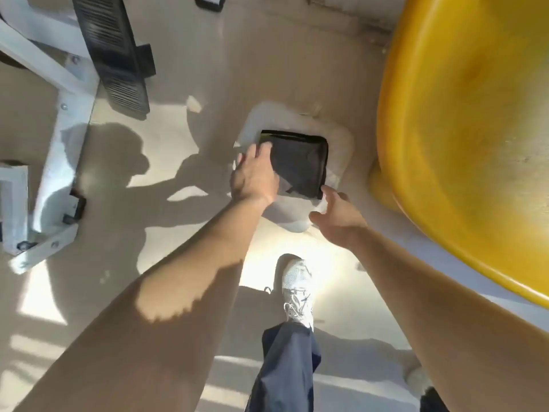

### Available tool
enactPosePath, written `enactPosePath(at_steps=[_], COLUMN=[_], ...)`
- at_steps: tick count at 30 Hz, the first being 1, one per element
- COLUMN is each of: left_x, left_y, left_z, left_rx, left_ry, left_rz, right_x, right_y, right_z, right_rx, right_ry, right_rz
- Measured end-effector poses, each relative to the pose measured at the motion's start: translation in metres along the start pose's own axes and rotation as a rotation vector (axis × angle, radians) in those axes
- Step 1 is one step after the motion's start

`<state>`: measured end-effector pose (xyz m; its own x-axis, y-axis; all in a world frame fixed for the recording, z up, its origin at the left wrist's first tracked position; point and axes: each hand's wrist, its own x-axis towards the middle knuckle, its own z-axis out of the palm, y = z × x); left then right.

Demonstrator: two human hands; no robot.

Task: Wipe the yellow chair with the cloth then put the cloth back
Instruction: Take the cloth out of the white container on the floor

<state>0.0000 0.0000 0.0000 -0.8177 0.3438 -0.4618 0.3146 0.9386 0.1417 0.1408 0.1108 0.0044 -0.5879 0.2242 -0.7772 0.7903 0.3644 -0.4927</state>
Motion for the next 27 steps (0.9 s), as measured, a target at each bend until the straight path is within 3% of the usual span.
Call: enactPosePath(at_steps=[7,10,13,18,23,27], left_x=[0.05,0.029,-0.015,-0.107,-0.169,-0.187], left_y=[-0.014,-0.021,-0.018,0.013,0.077,0.126], left_z=[0.021,0.009,-0.013,-0.087,-0.193,-0.248], left_rx=[-0.005,-0.062,-0.121,-0.423,-0.816,-1.018], left_ry=[0.084,0.134,0.149,-0.088,-0.36,-0.468], left_rz=[0.075,0.073,0.217,0.222,0.316,0.41], right_x=[0.04,0.032,0.006,-0.069,-0.146,-0.195], right_y=[0.019,0.017,0.006,-0.022,-0.036,-0.03], right_z=[0.016,0.012,0.005,-0.026,-0.082,-0.122], right_rx=[0.026,0.049,0.083,0.146,0.01,0.385], right_ry=[0.06,0.022,0.01,0.06,-0.041,-0.205], right_rz=[0.055,0.068,0.045,-0.085,-0.205,-0.143])
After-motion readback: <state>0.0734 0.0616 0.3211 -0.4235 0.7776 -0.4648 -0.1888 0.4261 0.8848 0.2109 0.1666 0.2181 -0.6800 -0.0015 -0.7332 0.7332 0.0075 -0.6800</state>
